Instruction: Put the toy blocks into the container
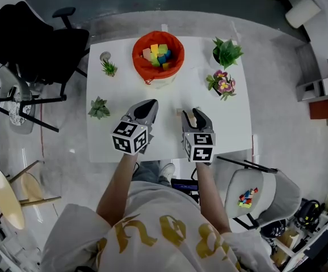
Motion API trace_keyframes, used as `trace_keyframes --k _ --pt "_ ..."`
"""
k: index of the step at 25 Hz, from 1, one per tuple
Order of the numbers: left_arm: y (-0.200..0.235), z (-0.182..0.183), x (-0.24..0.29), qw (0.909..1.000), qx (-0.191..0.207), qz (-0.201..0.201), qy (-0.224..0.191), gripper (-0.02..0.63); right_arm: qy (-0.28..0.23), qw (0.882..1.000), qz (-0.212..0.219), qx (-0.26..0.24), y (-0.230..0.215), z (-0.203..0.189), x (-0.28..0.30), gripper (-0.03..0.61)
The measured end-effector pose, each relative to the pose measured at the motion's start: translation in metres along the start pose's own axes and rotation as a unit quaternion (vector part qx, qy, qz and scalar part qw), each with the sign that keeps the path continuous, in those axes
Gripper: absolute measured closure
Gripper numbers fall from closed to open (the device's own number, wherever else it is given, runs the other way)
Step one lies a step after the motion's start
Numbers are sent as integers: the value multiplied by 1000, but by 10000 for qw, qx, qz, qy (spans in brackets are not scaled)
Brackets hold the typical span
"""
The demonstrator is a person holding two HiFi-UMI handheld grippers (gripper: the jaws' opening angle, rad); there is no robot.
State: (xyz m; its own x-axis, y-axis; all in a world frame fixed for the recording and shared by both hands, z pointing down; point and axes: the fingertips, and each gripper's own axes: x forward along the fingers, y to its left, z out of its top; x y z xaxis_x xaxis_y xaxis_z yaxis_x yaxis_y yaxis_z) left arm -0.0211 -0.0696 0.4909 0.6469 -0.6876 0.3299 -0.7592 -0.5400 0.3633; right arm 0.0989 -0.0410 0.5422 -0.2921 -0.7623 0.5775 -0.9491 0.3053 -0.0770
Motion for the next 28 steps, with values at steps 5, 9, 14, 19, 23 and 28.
trace_keyframes --k 5,9,14,19,23,28 --pt "7 -15 4 9999 36 72 119 614 212 9998 30 46 3 -17 9 396" --pt "11 -26 9 9997 73 75 230 614 340 9994 42 69 4 -26 17 393" --pt "16 -42 15 9990 96 80 432 614 577 9981 121 149 7 -39 27 396" --pt "23 -54 20 9983 67 82 574 614 737 9971 77 175 8 -49 38 391" --pt "28 -60 25 9979 30 74 646 614 866 9961 53 146 7 -57 46 383" --pt "36 -67 31 9974 -33 66 720 614 1032 9945 -21 158 5 -69 57 379"
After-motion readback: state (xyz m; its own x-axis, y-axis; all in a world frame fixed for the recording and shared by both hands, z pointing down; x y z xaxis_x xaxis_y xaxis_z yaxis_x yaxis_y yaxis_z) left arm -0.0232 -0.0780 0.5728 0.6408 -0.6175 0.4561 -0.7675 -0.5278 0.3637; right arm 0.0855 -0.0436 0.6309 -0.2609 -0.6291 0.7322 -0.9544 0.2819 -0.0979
